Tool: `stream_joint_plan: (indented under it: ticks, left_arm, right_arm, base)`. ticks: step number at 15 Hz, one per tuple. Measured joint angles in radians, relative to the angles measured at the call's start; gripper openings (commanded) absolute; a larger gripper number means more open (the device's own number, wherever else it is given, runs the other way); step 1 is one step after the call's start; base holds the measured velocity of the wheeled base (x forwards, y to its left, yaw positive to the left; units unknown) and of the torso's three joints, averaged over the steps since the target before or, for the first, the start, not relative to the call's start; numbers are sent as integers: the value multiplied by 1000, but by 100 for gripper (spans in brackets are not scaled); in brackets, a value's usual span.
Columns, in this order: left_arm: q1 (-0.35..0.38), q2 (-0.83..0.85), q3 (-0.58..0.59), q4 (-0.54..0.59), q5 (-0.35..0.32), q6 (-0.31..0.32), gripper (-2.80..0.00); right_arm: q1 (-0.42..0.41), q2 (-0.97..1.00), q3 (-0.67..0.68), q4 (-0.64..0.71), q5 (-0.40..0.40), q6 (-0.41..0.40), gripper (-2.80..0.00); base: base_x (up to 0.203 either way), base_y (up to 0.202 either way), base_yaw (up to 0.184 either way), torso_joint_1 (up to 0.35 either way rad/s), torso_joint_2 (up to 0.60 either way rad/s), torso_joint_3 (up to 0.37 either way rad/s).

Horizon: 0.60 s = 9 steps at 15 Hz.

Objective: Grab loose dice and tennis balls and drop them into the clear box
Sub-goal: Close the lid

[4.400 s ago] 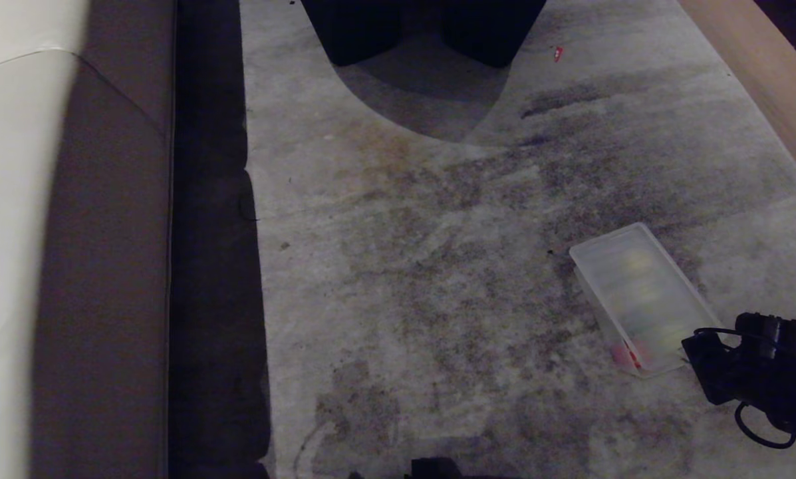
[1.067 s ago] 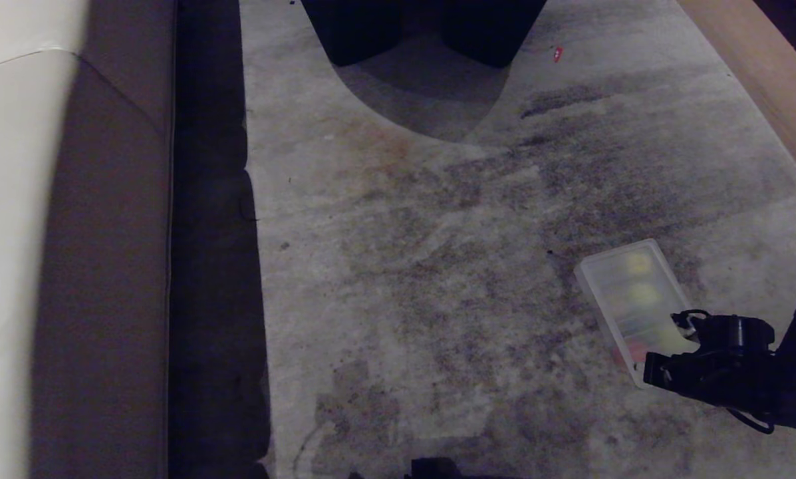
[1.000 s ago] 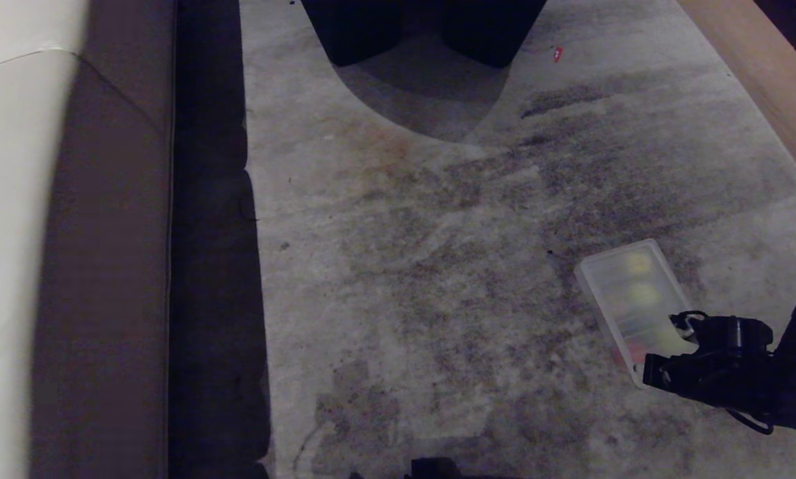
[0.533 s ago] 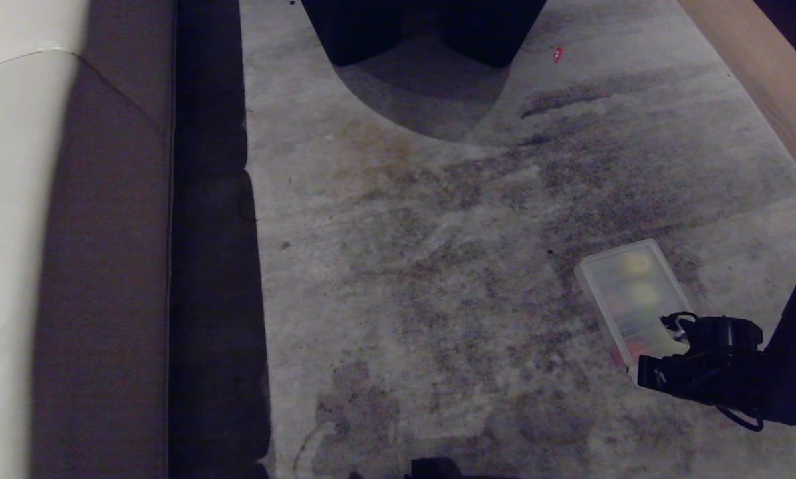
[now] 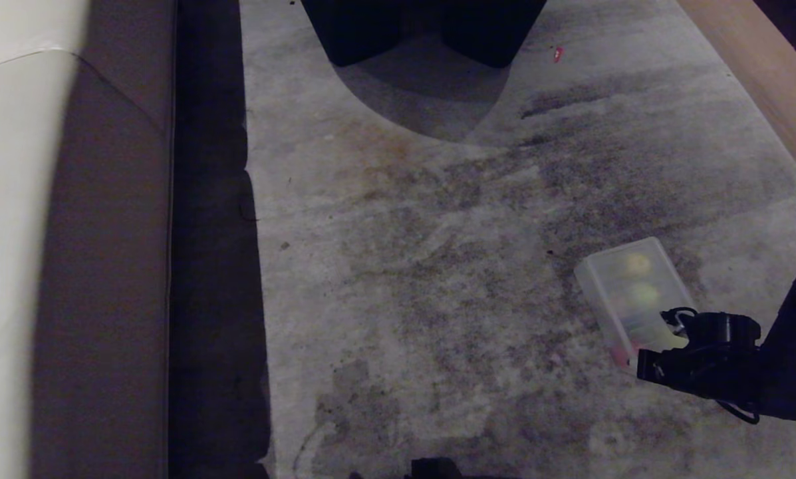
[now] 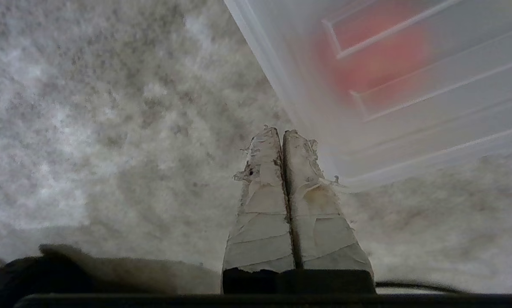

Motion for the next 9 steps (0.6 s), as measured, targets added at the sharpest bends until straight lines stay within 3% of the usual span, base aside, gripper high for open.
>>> stream_joint_plan:
  ticks: [9]
  left_arm:
    - [0, 0, 0, 0, 0, 0, -280]
  right_arm:
    - [-2, -42, 27, 1, 8, -10, -280]
  base:
    - [0, 0, 0, 0, 0, 0]
